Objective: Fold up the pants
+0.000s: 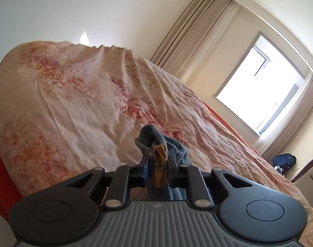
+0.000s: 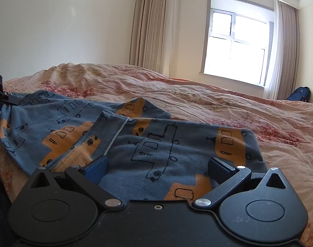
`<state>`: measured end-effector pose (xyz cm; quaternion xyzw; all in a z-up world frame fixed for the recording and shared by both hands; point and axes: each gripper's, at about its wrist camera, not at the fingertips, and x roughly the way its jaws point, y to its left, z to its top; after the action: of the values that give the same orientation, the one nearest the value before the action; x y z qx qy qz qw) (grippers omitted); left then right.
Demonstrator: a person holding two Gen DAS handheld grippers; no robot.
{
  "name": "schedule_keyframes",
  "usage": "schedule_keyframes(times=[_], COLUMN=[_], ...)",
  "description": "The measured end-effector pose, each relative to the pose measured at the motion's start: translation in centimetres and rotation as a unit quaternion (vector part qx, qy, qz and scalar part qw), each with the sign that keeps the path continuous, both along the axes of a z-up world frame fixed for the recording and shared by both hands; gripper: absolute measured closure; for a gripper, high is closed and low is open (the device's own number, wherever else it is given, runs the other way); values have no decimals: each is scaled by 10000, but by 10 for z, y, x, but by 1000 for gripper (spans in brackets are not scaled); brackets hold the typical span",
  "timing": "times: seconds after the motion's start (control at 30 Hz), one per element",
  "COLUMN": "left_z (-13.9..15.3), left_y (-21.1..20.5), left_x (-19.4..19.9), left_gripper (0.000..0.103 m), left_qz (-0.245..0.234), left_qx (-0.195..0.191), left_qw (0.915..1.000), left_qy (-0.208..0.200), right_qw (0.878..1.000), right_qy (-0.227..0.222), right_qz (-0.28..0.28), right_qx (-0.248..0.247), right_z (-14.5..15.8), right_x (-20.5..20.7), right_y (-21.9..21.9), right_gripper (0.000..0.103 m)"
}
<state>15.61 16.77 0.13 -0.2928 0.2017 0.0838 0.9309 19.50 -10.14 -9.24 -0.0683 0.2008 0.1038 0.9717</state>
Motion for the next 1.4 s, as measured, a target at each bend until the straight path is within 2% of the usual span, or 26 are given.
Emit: schedule_keyframes(times=[0.07,0.2,0.33,0.43,0.67,0.8,0.9,1.07,1.1,1.13,1.2,1.3,1.37,1.4], left_z=[15,43,67,78,79,62,41,16,14,13,12,11,10,9], left_y=[-13,-47,-90,-123,-209,-258,-285,-292,-291,-285,-278,-272,-267,-262], left_x=[-2,-7,-11,-10,-9,-5,1,7,6,5,0,-3,-5,-6], left_gripper=[85,85,85,85,85,85,84,73,66,53,40,36,25,15], left_qz=[-160,-561,-1089,-1506,-2572,-3246,-3518,-3745,-3769,-3793,-3759,-3703,-3569,-3443], left_qx=[233,728,1234,1483,1897,2053,2184,2038,2001,1948,1855,1787,1771,1776], left_qw=[9995,9943,9827,9730,9423,9194,9084,9045,9043,9045,9078,9116,9172,9219], left_qy=[-169,-533,-854,-927,-996,-851,-577,-71,-61,-82,-131,-73,-33,-10], right_qw=[9997,9993,9989,9984,9965,9939,9912,9873,9867,9860,9851,9846,9848,9852], right_qy=[-208,-350,-419,-475,-527,-574,-543,-361,-330,-300,-265,-179,-132,-110], right_qz=[-92,-123,-212,-309,-652,-928,-1188,-1526,-1575,-1623,-1679,-1723,-1716,-1698], right_qx=[-57,-18,27,49,-26,-141,-190,-248,-248,-249,-248,-237,-221,-189], right_z=[6,15,18,20,23,25,24,15,13,10,8,4,1,0], right_x=[-4,-11,-22,-29,-45,-57,-64,-72,-73,-74,-74,-71,-70,-69], right_y=[-4,-16,-28,-41,-76,-100,-119,-142,-144,-147,-150,-152,-151,-150], right_gripper=[0,0,0,0,0,0,0,0,0,0,0,0,0,0])
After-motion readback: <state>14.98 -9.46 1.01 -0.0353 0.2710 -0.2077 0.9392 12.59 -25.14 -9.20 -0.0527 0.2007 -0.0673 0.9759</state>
